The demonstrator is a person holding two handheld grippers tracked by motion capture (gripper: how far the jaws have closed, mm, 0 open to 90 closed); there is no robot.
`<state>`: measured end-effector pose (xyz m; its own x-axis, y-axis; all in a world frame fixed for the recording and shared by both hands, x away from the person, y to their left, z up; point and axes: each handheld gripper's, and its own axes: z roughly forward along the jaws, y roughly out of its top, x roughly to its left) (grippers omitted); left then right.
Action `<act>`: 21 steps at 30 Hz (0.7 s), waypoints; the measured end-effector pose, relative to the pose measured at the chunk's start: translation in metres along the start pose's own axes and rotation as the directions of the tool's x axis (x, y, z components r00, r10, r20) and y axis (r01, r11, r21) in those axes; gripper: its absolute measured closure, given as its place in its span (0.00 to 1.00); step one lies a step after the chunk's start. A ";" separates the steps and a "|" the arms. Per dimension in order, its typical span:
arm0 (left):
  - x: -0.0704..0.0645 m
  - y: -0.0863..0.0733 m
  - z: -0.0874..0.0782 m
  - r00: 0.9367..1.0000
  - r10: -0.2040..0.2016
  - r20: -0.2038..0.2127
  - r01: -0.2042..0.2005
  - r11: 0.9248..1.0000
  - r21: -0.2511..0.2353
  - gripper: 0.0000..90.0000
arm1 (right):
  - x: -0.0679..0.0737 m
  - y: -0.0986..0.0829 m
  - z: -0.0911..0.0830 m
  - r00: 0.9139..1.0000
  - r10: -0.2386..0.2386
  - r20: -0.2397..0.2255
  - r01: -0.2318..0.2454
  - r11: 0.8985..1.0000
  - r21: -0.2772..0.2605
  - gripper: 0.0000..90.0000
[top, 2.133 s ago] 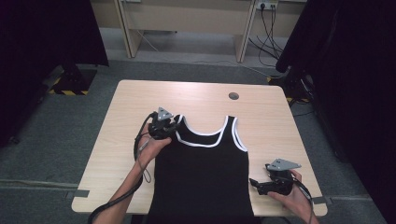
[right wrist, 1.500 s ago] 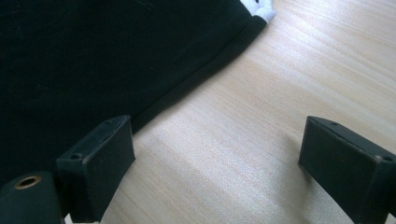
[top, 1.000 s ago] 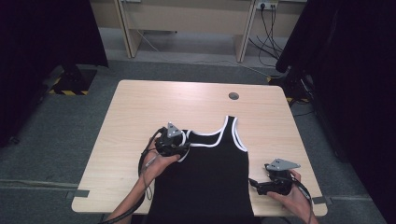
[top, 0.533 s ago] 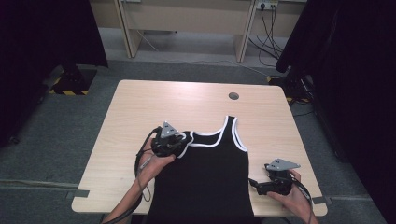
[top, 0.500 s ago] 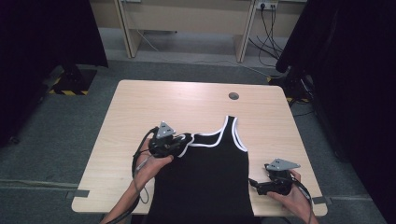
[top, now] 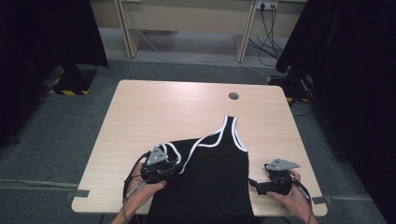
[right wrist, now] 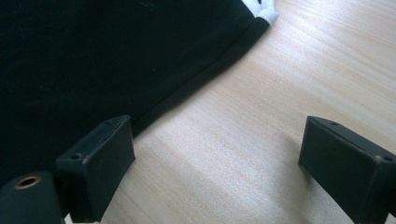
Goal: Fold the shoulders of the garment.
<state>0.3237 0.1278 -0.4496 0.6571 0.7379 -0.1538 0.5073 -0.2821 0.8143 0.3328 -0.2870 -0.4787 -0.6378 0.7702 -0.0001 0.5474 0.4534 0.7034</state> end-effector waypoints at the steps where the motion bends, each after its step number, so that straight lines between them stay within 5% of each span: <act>1: -0.001 0.000 0.000 1.000 0.006 -0.006 -0.006 1.000 0.000 0.83 | 0.000 0.000 0.000 1.000 -0.001 -0.001 0.001 1.000 0.000 0.12; 12: -0.004 0.029 0.007 0.996 0.055 -0.067 -0.059 0.997 -0.047 0.64 | 0.001 0.000 0.000 1.000 0.000 -0.001 0.000 1.000 -0.001 0.12; 21: 0.007 0.015 0.035 0.993 0.064 -0.098 -0.060 0.997 0.050 0.60 | 0.001 0.000 0.000 1.000 -0.001 -0.001 0.001 1.000 -0.001 0.12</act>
<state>0.3551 0.1070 -0.4576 0.6306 0.7748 -0.0455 0.4943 -0.3557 0.7932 0.3329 -0.2862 -0.4788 -0.6394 0.7689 -0.0001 0.5459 0.4541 0.7041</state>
